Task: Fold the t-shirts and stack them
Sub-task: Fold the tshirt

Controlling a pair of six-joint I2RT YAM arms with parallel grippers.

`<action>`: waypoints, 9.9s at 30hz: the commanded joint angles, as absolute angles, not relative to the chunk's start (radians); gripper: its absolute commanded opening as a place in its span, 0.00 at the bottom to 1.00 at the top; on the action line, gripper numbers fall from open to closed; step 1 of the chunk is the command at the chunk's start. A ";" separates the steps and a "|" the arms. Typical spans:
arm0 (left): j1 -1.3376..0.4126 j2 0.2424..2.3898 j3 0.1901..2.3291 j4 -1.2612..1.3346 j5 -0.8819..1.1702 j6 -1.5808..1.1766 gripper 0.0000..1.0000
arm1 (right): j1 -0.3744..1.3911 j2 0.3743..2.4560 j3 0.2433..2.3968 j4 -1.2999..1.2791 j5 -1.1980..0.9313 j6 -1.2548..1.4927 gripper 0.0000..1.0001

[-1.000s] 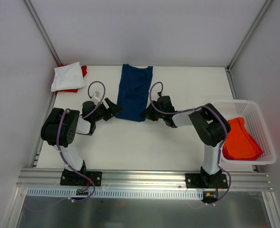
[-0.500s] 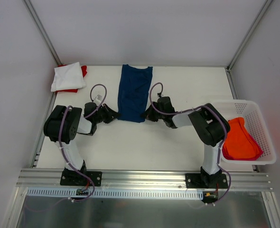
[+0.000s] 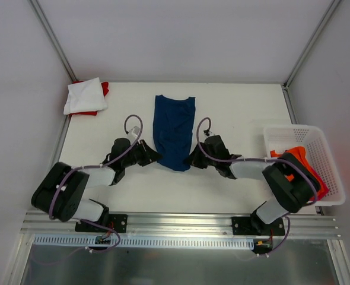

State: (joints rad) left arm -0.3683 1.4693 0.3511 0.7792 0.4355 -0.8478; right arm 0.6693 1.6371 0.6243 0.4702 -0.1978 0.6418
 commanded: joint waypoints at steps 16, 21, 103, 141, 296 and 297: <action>-0.505 0.693 0.429 0.095 0.126 -0.769 0.00 | 0.790 0.989 0.659 -0.170 0.133 0.546 0.00; -0.505 0.773 0.483 0.100 0.121 -0.743 0.00 | 0.790 1.071 0.761 -0.187 0.146 0.500 0.01; -0.294 1.637 0.933 0.479 0.238 -0.598 0.99 | 0.403 1.852 1.456 -0.265 -0.091 0.266 0.85; -0.308 0.766 0.600 0.109 0.078 -0.506 0.09 | 0.727 1.821 1.367 -0.265 -0.021 0.436 0.01; -0.454 2.221 1.115 0.643 0.726 -0.770 0.00 | 0.632 0.267 0.810 -0.808 0.212 0.410 1.00; -0.459 2.220 1.115 0.620 0.710 -0.749 0.00 | 0.632 0.264 0.808 -0.808 0.213 0.410 0.99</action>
